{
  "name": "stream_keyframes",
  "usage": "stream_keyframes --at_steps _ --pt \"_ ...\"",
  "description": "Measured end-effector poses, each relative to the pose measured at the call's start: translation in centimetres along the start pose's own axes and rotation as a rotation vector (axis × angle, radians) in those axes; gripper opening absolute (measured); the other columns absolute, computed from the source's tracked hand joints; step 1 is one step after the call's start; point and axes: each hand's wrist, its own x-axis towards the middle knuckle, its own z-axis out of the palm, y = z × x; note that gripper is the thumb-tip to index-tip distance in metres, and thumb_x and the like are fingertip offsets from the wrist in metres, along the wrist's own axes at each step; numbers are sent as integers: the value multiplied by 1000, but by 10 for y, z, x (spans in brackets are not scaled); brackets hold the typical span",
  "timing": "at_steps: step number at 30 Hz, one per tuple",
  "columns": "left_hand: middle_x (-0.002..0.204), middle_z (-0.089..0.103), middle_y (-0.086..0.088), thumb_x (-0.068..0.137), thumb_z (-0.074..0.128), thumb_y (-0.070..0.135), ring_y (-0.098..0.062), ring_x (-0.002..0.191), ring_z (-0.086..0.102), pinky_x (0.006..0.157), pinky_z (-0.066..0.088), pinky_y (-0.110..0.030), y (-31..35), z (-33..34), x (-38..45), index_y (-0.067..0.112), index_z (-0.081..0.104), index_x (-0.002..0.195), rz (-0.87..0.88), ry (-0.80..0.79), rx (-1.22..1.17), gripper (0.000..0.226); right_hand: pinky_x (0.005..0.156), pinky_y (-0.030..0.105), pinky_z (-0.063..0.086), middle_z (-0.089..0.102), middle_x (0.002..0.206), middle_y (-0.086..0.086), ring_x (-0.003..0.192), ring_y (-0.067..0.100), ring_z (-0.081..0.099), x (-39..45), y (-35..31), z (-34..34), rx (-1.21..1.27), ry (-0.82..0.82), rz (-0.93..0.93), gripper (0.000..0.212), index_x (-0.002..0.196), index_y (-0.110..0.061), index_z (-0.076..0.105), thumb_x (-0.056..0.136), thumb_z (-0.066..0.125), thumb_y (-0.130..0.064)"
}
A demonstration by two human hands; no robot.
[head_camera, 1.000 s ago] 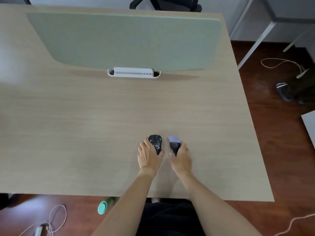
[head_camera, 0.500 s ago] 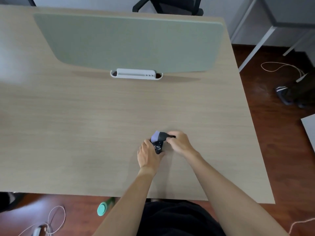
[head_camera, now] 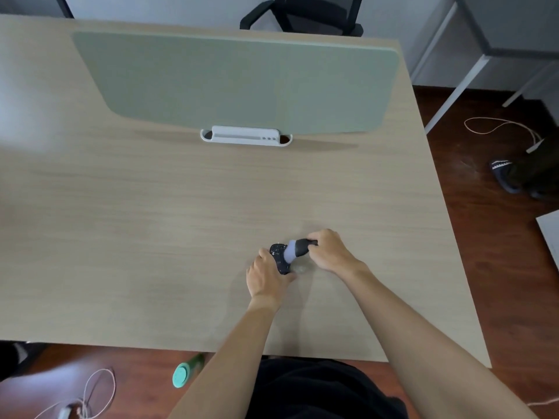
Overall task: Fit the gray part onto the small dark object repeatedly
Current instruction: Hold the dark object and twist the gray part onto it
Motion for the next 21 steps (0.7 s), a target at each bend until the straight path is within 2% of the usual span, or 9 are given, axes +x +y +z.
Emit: stream_keyframes --at_steps 5,8,11,15,19,20,21 --pt "92 63 -3 65 81 49 -26 89 64 78 51 -34 3 -2 1 9 46 101 -4 -11 2 65 56 33 19 30 63 11 63 22 25 1 -19 13 30 -45 -92 12 64 7 39 76 41 7" --pt "92 63 -5 64 81 52 -28 89 64 77 50 -35 4 -3 1 8 45 100 -10 -16 -7 67 53 33 23 35 60 9 62 25 31 4 -14 17 -50 -82 -63 21 56 -3 40 74 42 8" --pt "93 63 -6 61 81 56 -29 90 63 78 49 -36 3 -3 0 8 45 99 -12 -11 -8 71 49 29 29 46 70 12 63 29 42 7 -1 12 -108 -61 26 17 61 -3 51 72 41 5" --pt "96 64 -8 61 82 51 -30 92 64 78 51 -36 6 -4 1 7 45 100 -23 -26 22 70 54 31 30 44 65 10 64 27 39 4 13 3 -66 -6 79 20 56 -7 41 71 41 6" --pt "97 64 -7 63 83 46 -28 93 64 75 51 -35 8 -5 2 7 45 102 -36 -46 21 67 58 31 34 53 68 12 70 28 46 2 3 11 115 44 59 20 64 -4 54 80 45 3" --pt "96 64 -6 63 83 45 -28 92 65 74 52 -34 7 -5 2 7 45 102 -34 -48 22 66 63 29 37 60 74 13 76 29 51 1 -2 14 170 31 44 21 71 -4 62 82 45 2" --pt "95 64 -6 63 83 45 -27 91 65 73 52 -34 7 -5 2 7 45 103 -34 -50 25 67 70 27 40 65 85 12 84 27 56 -1 -7 18 219 11 36 23 85 -3 69 85 46 1"
